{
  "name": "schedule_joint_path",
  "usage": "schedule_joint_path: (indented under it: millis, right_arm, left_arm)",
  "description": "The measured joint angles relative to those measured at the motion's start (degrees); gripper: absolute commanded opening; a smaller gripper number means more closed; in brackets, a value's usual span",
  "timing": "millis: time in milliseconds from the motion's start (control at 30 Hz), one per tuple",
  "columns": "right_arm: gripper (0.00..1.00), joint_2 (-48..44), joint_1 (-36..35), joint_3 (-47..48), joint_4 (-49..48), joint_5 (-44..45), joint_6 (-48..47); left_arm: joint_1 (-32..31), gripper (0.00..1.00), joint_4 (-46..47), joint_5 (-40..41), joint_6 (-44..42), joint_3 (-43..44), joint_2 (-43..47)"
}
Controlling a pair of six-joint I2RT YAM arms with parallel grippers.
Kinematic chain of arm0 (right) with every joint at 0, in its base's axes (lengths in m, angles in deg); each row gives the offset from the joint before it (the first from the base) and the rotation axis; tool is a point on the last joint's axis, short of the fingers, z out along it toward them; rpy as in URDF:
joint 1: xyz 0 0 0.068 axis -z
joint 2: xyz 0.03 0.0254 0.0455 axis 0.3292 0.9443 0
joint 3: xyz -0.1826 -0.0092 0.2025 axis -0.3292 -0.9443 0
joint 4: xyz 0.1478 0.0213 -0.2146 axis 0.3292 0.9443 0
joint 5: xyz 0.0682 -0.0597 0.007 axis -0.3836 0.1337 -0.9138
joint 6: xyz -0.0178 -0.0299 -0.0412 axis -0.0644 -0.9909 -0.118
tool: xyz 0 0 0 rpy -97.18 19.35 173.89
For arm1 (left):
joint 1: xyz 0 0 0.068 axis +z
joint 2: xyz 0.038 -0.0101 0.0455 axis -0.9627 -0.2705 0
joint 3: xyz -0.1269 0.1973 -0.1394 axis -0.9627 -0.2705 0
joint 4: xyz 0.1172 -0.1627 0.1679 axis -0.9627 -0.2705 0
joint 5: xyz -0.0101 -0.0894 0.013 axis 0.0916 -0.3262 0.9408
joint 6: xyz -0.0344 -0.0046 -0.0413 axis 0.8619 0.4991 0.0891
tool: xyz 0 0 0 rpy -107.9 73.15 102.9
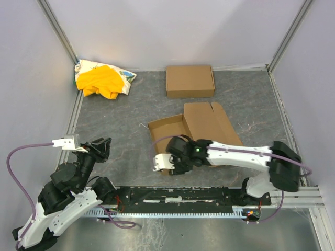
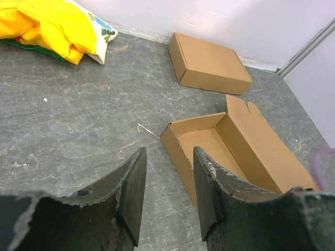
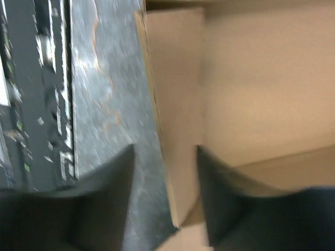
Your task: Fold the paper box
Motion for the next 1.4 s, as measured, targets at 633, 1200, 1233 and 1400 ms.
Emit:
schedule_joint_path:
  millis: [633,1200,1233,1400]
  right_arm:
    - [0.54,11.5,9.4,22.8,-9.8,9.0,49.5]
    - [0.56,27.2,5.7,35.4,0.2,18.0,59.9]
    - [0.56,27.4,5.8,35.4,0.2,18.4,59.7]
    - [0.56,27.9,5.9,35.4,0.2,19.1,57.2]
  left_arm:
    - [0.1,0.50,-0.6,0.0,0.0,0.0,0.0]
    - [0.1,0.50,-0.7,0.4,0.3,0.0,0.2]
    - [0.1,0.50,-0.7,0.4,0.3,0.0,0.1]
    - [0.2,0.50,-0.7,0.9,0.4,0.0,0.2]
